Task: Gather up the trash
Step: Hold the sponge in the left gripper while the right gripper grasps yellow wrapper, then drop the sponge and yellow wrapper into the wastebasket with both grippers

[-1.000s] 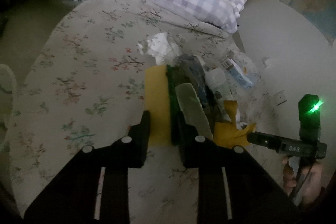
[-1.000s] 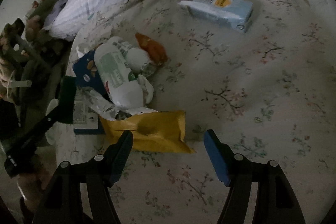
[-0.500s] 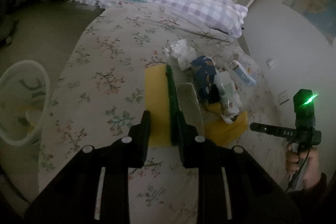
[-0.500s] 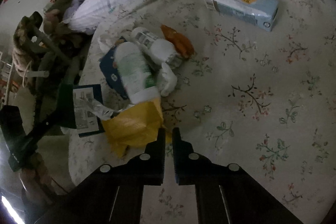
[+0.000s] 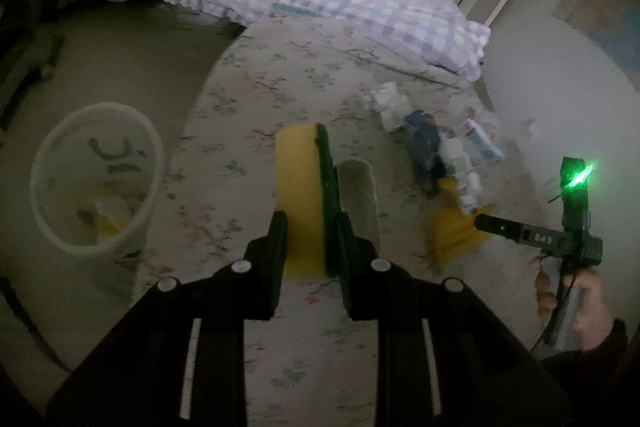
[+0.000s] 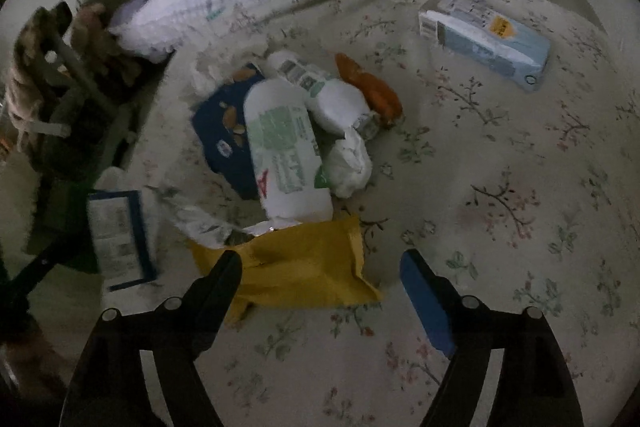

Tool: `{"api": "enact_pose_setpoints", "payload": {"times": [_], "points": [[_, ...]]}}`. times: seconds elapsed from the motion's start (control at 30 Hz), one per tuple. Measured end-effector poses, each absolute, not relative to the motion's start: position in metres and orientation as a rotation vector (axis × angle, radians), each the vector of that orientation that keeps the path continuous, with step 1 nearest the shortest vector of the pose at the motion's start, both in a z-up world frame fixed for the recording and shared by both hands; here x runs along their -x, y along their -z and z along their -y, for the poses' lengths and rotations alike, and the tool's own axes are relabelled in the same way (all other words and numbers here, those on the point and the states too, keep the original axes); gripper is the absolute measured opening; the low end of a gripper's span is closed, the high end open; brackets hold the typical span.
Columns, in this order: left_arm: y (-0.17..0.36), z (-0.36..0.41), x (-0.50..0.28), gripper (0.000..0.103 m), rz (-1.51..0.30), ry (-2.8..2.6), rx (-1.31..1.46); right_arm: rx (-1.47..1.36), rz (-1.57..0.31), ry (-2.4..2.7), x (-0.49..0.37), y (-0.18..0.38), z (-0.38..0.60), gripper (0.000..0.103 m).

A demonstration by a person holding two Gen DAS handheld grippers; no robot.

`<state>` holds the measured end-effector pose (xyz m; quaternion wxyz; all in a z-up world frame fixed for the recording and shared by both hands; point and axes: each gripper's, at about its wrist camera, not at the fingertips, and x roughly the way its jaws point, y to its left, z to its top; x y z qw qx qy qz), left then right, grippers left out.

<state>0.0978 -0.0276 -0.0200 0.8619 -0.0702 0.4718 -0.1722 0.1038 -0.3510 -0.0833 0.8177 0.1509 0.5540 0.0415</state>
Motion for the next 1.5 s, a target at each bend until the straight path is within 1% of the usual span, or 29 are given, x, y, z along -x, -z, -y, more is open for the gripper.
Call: {"api": "enact_pose_setpoints", "payload": {"times": [0.03, 0.07, 0.1, 0.13, 0.17, 0.2, 0.23, 0.27, 0.33, 0.43, 0.67, 0.9, 1.27, 1.5], "points": [[0.017, 0.027, -0.096, 0.025, -0.969, 0.365, 0.134, -0.314, -1.188, -0.085, -0.103, 0.086, 0.349, 0.068], [0.012, 0.026, -0.092, 0.025, -0.935, 0.399, 0.135, -0.318, -1.199, -0.093, -0.105, 0.088, 0.347, 0.053], [0.007, 0.026, -0.090, 0.025, -0.913, 0.420, 0.137, -0.326, -1.206, -0.097, -0.106, 0.090, 0.345, 0.051], [0.000, 0.027, -0.086, 0.025, -0.881, 0.445, 0.132, -0.319, -1.206, -0.097, -0.107, 0.090, 0.342, 0.043], [-0.003, 0.027, -0.084, 0.025, -0.867, 0.456, 0.128, -0.308, -1.207, -0.106, -0.107, 0.088, 0.339, 0.032], [-0.007, 0.028, -0.081, 0.025, -0.851, 0.472, 0.124, -0.303, -1.204, -0.118, -0.107, 0.086, 0.336, 0.027], [-0.008, 0.028, -0.081, 0.025, -0.847, 0.477, 0.124, -0.300, -1.202, -0.125, -0.106, 0.084, 0.333, 0.026], [-0.008, 0.027, -0.080, 0.025, -0.850, 0.478, 0.124, -0.299, -1.196, -0.136, -0.104, 0.081, 0.331, 0.020], [-0.007, 0.025, -0.081, 0.025, -0.858, 0.477, 0.133, -0.301, -1.177, -0.161, -0.101, 0.072, 0.327, 0.015], [-0.006, 0.020, -0.082, 0.025, -0.865, 0.460, 0.138, -0.310, -1.135, -0.186, -0.093, 0.053, 0.325, 0.013], [-0.004, 0.004, -0.083, 0.025, -0.876, 0.412, 0.143, -0.333, -1.039, -0.225, -0.076, 0.012, 0.321, 0.013], [-0.003, -0.019, -0.081, 0.025, -0.869, 0.363, 0.143, -0.319, -0.994, -0.250, -0.087, -0.009, 0.296, 0.013], [0.004, -0.081, -0.095, 0.025, -0.871, 0.226, 0.216, -0.243, -0.956, -0.295, -0.124, -0.016, 0.205, 0.013], [0.017, -0.119, -0.110, 0.025, -0.884, 0.129, 0.267, -0.227, -0.959, -0.304, -0.148, -0.004, 0.155, 0.013]]}}
